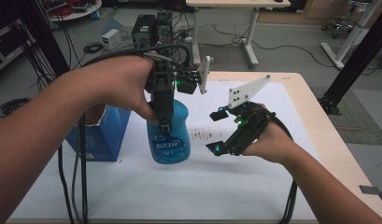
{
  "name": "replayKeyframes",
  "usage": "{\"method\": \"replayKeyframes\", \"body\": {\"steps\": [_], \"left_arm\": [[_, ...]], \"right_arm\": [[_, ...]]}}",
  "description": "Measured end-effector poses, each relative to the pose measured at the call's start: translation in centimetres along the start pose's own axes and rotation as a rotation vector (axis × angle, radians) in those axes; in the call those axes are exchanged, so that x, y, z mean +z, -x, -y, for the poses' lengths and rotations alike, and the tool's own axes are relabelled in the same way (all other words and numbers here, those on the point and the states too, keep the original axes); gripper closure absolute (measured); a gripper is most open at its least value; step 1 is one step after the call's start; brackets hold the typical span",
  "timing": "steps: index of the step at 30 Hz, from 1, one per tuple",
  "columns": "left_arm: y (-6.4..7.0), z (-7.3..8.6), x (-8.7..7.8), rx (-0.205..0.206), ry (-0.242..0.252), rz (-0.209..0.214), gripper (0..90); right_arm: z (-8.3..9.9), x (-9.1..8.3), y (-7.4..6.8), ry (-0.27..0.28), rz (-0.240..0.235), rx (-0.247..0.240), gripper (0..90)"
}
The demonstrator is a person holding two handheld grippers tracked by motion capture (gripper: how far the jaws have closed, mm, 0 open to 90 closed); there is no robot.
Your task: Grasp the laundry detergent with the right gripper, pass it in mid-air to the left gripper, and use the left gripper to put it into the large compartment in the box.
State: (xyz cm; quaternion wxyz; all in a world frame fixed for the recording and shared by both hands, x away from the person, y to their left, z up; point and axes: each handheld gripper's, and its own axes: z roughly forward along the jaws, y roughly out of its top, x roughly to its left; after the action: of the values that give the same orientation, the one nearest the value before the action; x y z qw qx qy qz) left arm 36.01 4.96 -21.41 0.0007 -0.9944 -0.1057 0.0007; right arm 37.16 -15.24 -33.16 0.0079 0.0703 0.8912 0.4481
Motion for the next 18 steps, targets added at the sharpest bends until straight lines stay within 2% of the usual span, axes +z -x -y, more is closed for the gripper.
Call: {"method": "replayKeyframes", "body": {"steps": [4, 7, 8, 9, 11, 15, 18], "left_arm": [[-0.4, 0.6, -1.1, -0.024, -0.004, 0.004, 38.6], [-0.7, 1.2, -2.2, -0.063, -0.006, 0.005, 38.6], [-0.9, 1.5, -2.8, -0.088, -0.005, 0.010, 38.6], [-0.9, 1.5, -2.8, -0.088, -0.005, 0.010, 38.6], [-1.6, 2.4, -4.0, -0.143, -0.009, 0.024, 38.6], [-2.5, 3.9, -5.7, -0.232, -0.003, 0.039, 38.5], [-3.2, 5.1, -6.9, -0.309, -0.004, 0.039, 38.5]], "right_arm": [[-0.3, -1.2, 0.3, -0.036, 0.024, -0.011, 0.6], [-0.6, -2.1, 0.8, -0.099, 0.047, -0.033, 0.4], [-0.7, -2.4, 0.9, -0.124, 0.057, -0.033, 0.5], [-0.7, -2.4, 0.9, -0.124, 0.057, -0.033, 0.5], [-1.1, -3.3, 1.4, -0.229, 0.089, -0.073, 0.5], [-1.4, -4.2, 1.8, -0.320, 0.095, -0.101, 0.5], [-1.5, -4.7, 2.1, -0.357, 0.104, -0.111, 0.5]]}}
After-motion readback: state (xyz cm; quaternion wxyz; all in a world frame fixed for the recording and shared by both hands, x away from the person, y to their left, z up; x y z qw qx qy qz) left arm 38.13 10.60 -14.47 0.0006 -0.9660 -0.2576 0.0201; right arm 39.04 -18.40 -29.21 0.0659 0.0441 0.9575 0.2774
